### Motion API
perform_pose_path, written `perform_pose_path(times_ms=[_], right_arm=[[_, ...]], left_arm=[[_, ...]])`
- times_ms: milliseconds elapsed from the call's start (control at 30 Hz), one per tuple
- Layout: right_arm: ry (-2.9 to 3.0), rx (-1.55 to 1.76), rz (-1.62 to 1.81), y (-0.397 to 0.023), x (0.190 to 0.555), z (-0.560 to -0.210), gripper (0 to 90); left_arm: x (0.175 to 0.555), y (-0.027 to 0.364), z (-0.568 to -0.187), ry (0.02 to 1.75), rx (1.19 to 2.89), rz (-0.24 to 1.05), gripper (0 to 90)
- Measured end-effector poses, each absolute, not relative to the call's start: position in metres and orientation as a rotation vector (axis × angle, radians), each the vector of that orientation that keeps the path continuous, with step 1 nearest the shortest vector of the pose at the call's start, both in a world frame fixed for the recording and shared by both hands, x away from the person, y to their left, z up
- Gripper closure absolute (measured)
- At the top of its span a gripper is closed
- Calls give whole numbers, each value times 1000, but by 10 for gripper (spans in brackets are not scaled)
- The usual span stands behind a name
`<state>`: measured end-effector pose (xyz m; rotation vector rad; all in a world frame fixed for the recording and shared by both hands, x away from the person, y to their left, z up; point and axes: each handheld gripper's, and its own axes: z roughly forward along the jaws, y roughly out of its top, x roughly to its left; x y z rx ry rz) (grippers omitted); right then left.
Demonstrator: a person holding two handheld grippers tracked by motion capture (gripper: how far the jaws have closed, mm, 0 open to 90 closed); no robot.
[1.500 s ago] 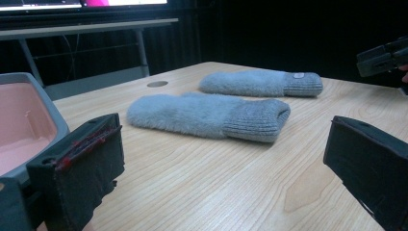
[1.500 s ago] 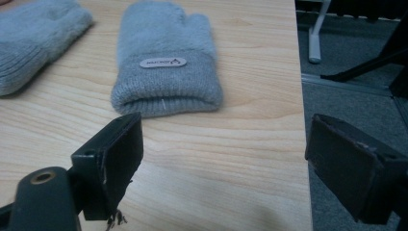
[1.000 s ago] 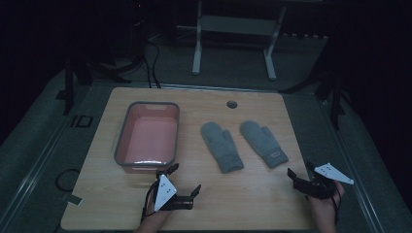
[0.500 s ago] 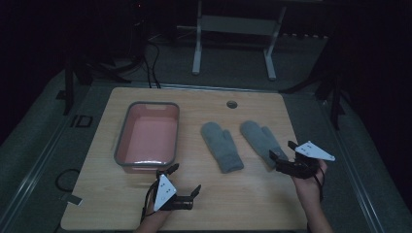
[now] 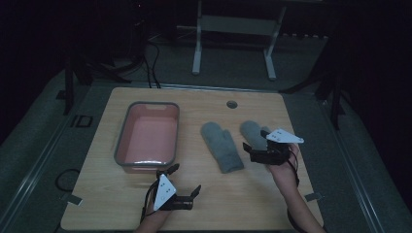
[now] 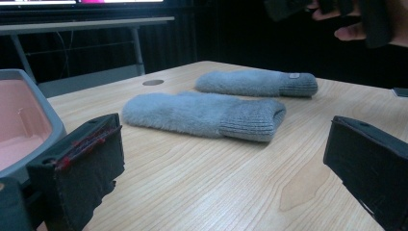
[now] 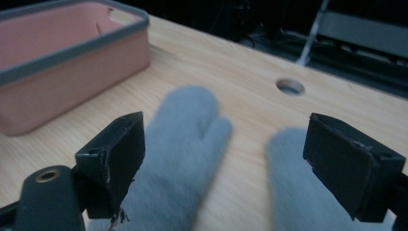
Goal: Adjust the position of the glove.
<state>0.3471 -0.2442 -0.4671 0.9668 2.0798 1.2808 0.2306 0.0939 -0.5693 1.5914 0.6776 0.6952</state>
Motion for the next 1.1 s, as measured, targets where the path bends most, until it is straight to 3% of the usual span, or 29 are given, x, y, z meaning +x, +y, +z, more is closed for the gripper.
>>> perform_pose_path(times_ms=[200, 733, 767, 1100], right_arm=[[2208, 986, 1298, -217, 364, -472, 166], [2260, 1024, 1189, -164, 406, -513, 103], [2259, 1049, 1162, -162, 410, -519, 156], [2305, 1066, 998, -148, 422, -540, 334]], left_arm=[[231, 94, -569, 676, 1592, 692, 7], [231, 95, -569, 676, 1591, 668, 7], [231, 95, -569, 675, 1592, 668, 7], [231, 95, -569, 677, 1591, 667, 7]])
